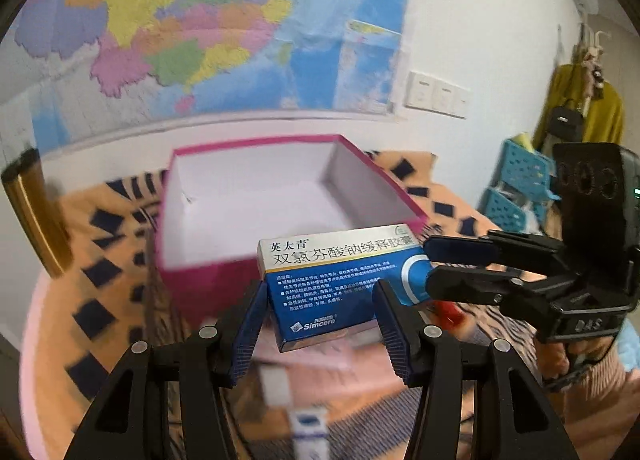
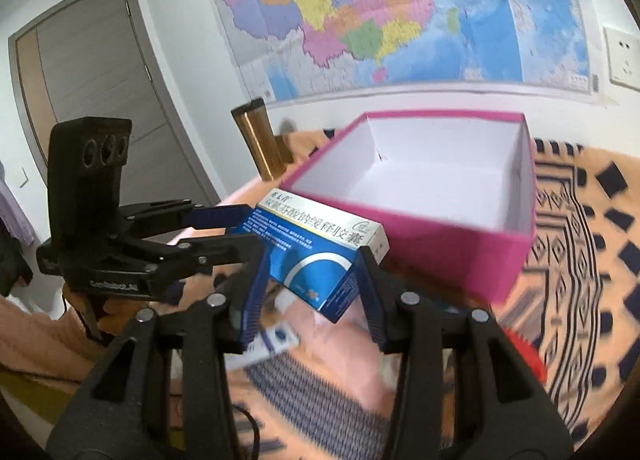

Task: Organize rigid objects
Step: 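Lower the medicine box into the pink box and open the right gripper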

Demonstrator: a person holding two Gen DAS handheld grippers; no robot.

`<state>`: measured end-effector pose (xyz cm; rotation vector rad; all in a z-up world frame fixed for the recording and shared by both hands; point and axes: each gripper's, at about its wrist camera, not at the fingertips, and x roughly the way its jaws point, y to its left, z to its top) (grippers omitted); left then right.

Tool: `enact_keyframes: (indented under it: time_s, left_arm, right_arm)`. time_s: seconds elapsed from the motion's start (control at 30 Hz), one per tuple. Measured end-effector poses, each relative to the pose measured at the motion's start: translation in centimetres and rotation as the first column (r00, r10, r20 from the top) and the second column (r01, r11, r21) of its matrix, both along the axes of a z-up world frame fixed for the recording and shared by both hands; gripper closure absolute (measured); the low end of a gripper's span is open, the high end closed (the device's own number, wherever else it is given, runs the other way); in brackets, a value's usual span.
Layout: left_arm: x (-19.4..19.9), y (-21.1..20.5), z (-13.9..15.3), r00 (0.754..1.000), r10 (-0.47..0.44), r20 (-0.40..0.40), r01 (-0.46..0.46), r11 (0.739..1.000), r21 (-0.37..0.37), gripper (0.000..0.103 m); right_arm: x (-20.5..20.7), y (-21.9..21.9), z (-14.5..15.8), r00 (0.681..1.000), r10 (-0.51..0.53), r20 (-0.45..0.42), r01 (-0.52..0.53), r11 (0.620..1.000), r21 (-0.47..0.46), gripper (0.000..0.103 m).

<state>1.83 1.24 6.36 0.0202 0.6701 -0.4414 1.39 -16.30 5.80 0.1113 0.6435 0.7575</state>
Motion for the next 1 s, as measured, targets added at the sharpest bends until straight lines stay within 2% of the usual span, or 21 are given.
enact_keyframes:
  time_s: [0.17,0.3,0.57,0.83,0.97,1.0]
  left_arm:
    - [3.7,0.9,1.1,0.999,0.05,0.003,-0.05,0.999,-0.001,0.048]
    - [6.2,1.7,0.6,0.996,0.084,-0.017,-0.085,0.996,-0.01,0.048]
    - [10.7,2.6,-2.2,0.984,0.152,-0.093,-0.149,0.988,0.037,0.048]
    - [12.5,3.1,-4.0,0.972,0.188,-0.14,-0.181,0.981,0.065,0.049]
    - [12.6,2.9,-4.2,0.97,0.206,-0.126,-0.195,0.976,0.093,0.05]
    - [12.5,3.1,-4.3,0.97,0.203,-0.132,-0.193,0.978,0.08,0.05]
  right_arm:
    - [3.7,1.2,0.9,0.999,-0.008,0.032,0.008,1.0,0.0,0.056]
    - [7.4,1.9,0.8,1.0,-0.011,-0.007,0.012,0.999,0.037,0.056]
    - [12.1,4.0,-1.9,0.996,-0.027,-0.09,0.027,1.0,-0.006,0.056]
    - [14.8,5.3,-4.9,0.982,-0.025,-0.185,0.016,0.999,-0.051,0.056]
    - [15.6,6.0,-5.7,0.977,-0.015,-0.214,0.001,0.998,-0.065,0.056]
    - [15.7,6.1,-5.8,0.976,-0.02,-0.217,0.004,0.997,-0.074,0.056]
